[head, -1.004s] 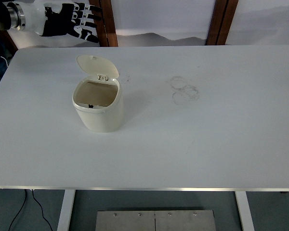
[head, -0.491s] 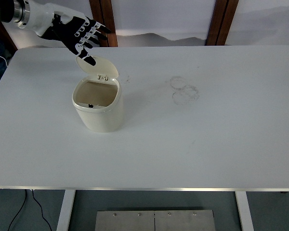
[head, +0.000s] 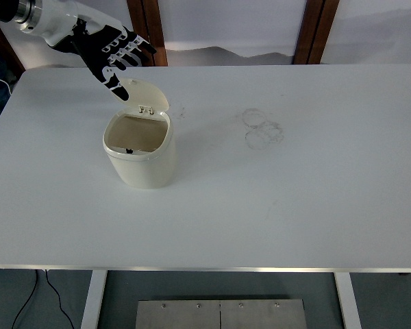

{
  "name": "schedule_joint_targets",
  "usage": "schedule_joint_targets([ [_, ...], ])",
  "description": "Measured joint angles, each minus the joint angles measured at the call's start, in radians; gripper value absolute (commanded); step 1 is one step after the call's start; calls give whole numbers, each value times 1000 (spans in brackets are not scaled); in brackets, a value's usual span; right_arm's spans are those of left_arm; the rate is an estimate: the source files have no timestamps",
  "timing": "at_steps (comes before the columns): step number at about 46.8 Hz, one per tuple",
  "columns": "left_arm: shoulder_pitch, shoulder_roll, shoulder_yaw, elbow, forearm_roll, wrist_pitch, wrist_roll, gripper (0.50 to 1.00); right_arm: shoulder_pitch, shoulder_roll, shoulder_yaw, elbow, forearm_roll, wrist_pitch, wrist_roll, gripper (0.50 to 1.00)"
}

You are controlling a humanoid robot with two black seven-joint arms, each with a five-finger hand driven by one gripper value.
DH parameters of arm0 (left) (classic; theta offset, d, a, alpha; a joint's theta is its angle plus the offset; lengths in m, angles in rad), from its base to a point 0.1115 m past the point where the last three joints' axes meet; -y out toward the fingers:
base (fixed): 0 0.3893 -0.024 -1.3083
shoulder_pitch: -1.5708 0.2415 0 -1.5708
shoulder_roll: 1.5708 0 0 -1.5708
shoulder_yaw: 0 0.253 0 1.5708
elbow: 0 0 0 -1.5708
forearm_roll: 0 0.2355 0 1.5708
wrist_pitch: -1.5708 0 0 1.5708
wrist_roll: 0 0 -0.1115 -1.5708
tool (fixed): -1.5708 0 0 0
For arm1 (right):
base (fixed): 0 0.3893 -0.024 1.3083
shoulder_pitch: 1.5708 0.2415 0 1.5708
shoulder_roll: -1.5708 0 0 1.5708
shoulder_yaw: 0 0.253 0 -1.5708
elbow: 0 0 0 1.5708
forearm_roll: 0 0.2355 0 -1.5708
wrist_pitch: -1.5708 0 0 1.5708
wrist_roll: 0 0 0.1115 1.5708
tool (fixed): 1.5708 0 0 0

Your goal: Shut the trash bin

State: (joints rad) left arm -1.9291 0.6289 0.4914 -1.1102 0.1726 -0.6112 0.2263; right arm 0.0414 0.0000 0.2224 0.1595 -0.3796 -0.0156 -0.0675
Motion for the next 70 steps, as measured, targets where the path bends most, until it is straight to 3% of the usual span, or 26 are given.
schedule_joint_targets([
  [21, -6, 7, 51, -67, 11, 0, -1, 1000, 0, 0, 1, 0, 1, 0, 0, 995],
  [38, -51, 20, 167, -140, 11, 0, 0, 1000, 0, 0, 1, 0, 1, 0, 0, 995],
  [70, -41, -27, 182, -166, 11, 0, 0, 1000, 0, 0, 1, 0, 1, -1, 0, 995],
])
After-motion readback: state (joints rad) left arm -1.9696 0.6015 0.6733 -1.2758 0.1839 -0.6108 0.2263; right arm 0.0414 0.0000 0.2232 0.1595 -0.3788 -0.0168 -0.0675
